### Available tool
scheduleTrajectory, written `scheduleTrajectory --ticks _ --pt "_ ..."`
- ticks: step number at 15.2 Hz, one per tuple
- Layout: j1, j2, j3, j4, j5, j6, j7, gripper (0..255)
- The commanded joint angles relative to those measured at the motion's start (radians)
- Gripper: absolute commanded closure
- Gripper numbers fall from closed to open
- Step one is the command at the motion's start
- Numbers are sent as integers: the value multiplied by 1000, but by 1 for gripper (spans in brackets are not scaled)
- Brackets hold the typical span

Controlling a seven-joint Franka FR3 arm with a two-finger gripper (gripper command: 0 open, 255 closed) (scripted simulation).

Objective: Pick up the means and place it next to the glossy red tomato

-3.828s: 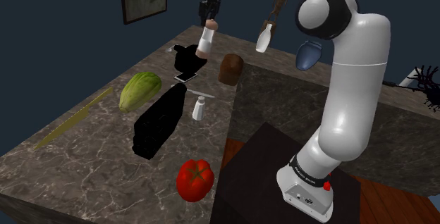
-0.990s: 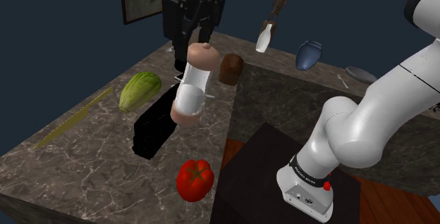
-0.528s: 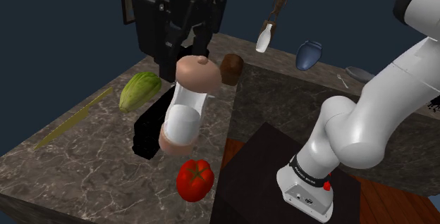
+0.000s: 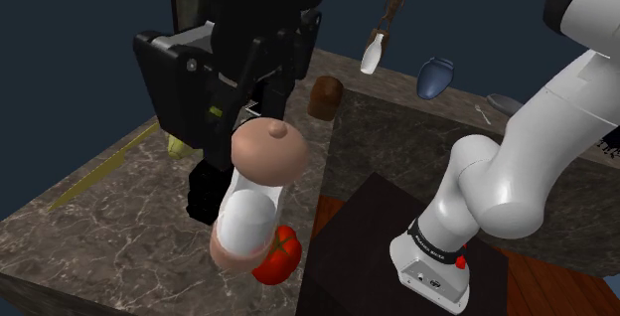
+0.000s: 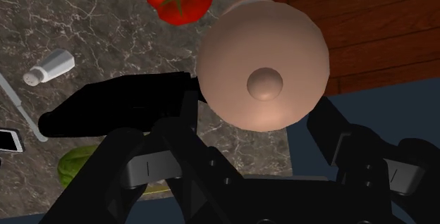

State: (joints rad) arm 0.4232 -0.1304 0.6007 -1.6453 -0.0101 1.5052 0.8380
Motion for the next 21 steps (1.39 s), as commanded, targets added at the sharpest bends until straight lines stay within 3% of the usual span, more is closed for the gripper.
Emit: scheduleTrajectory --ticks 1,21 --pt "0 -10 -2 -37 5 29 -2 255" --pt "7 -41 0 -336 23 302 1 255"
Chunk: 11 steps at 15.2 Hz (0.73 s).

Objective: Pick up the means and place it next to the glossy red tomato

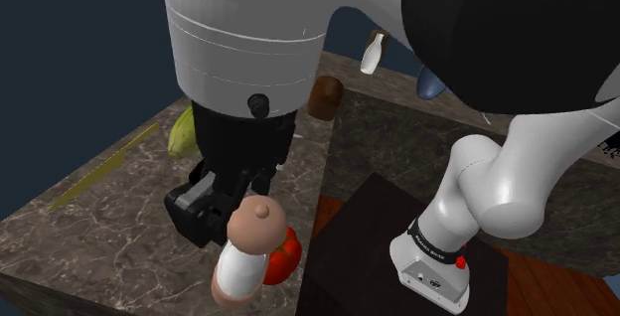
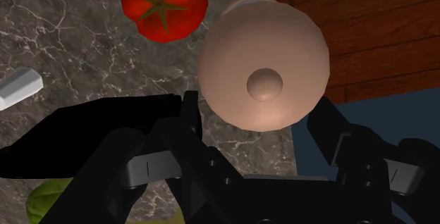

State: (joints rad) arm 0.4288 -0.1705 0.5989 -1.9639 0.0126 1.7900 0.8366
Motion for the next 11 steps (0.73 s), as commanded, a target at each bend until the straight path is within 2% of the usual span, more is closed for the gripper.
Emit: scheduleTrajectory --ticks 1,11 --pt "2 0 2 -29 0 30 4 255" --pt "4 27 14 -140 -13 163 23 255"
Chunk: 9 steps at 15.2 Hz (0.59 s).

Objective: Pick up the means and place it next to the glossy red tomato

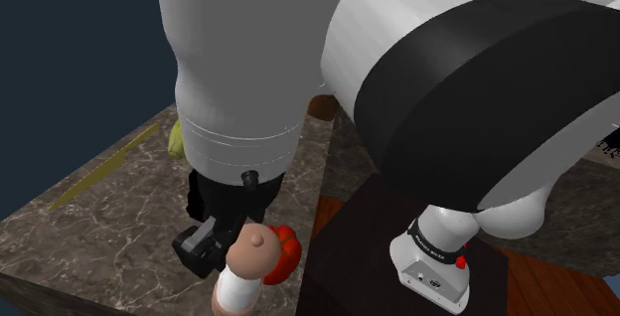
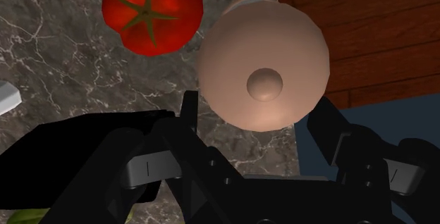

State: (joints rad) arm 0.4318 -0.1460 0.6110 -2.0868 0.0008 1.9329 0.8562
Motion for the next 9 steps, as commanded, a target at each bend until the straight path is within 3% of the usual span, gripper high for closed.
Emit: scheduleTrajectory --ticks 1,9 --pt "1 7 3 -27 -4 34 6 255" --pt "0 50 14 -99 -31 140 33 255"
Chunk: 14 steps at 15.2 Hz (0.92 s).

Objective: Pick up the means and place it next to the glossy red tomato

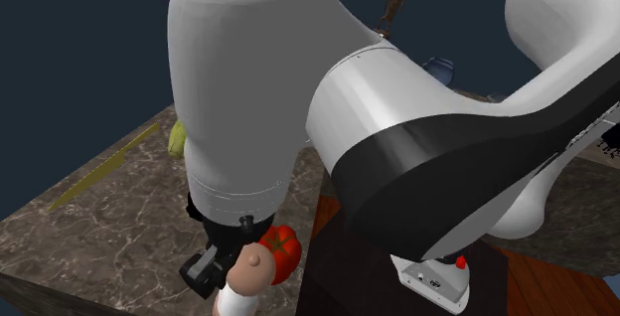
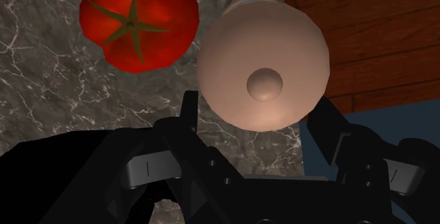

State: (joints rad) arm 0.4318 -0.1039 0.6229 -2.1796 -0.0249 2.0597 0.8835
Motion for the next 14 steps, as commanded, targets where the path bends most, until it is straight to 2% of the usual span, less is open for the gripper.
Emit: scheduleTrajectory --ticks 1,10,11,14 --pt "0 14 4 -14 -9 26 10 255" --pt "0 19 5 -19 -13 35 13 255" --pt "0 19 5 -19 -12 35 13 0" --pt "0 19 5 -19 -12 35 13 0"
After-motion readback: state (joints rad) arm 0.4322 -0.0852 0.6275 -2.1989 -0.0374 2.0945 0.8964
